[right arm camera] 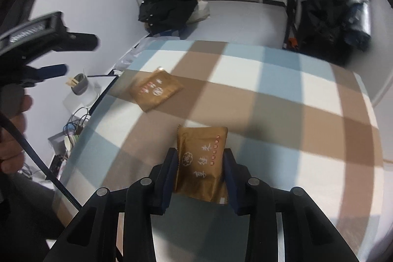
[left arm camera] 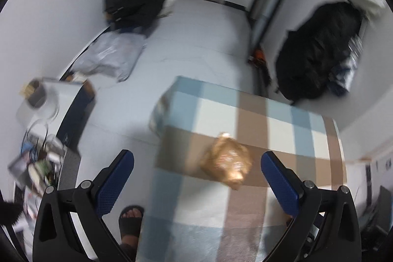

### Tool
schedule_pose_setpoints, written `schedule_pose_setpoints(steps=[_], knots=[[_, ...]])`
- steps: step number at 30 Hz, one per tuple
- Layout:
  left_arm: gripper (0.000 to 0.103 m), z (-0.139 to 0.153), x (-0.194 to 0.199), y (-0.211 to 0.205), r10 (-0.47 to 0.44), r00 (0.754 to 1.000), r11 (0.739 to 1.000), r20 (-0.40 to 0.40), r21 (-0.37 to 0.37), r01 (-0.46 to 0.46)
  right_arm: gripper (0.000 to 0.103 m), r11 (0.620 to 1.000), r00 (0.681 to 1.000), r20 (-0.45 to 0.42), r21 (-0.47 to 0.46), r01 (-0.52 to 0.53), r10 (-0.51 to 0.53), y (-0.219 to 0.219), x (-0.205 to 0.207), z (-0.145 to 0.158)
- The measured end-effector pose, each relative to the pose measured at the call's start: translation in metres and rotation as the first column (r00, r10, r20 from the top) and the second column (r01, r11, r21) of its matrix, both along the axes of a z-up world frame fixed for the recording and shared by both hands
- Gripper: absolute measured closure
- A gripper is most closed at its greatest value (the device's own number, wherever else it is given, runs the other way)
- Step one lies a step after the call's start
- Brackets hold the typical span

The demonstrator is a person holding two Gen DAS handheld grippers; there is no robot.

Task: Collect trash
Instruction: 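Lift the brown packet off the table with the right tool, then grasp the second brown packet with the left tool while the right tool holds the first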

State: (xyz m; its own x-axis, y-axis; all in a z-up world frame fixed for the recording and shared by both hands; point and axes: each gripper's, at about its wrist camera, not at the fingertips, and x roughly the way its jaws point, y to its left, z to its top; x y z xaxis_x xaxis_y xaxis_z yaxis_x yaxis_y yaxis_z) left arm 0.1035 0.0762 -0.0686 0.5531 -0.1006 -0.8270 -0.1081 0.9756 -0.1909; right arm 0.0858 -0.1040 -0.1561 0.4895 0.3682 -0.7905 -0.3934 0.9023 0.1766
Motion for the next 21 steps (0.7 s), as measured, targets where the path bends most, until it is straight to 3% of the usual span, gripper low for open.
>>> schedule_pose_setpoints(steps=[5, 9, 15, 18, 21], knots=[[0.002, -0.007, 0.017, -0.031, -0.14, 0.988, 0.986, -0.062, 0.08, 0.145, 0.068, 0.999, 1.0, -0.001, 0.038, 0.018, -0.018, -0.032, -0.018, 0.007], [0.002, -0.026, 0.028, -0.035, -0.182, 0.972, 0.975, -0.151, 0.099, 0.198, 0.068, 0.996, 0.999, -0.005, 0.081, 0.036, -0.036, -0.052, -0.02, 0.01], [0.002, -0.044, 0.03, -0.044, -0.242, 0.945, 0.945, -0.219, 0.167, 0.28, 0.068, 0.992, 0.999, 0.027, 0.12, 0.043, -0.047, -0.069, -0.025, 0.02], [0.002, -0.049, 0.032, -0.044, -0.253, 0.939, 0.936, -0.234, 0.186, 0.299, 0.068, 0.989, 0.998, 0.033, 0.14, 0.048, -0.053, -0.075, -0.024, 0.021], [0.002, -0.055, 0.037, -0.04, -0.268, 0.929, 0.939, -0.256, 0.147, 0.311, 0.068, 0.986, 0.997, 0.024, 0.157, 0.062, -0.067, -0.08, -0.023, 0.019]])
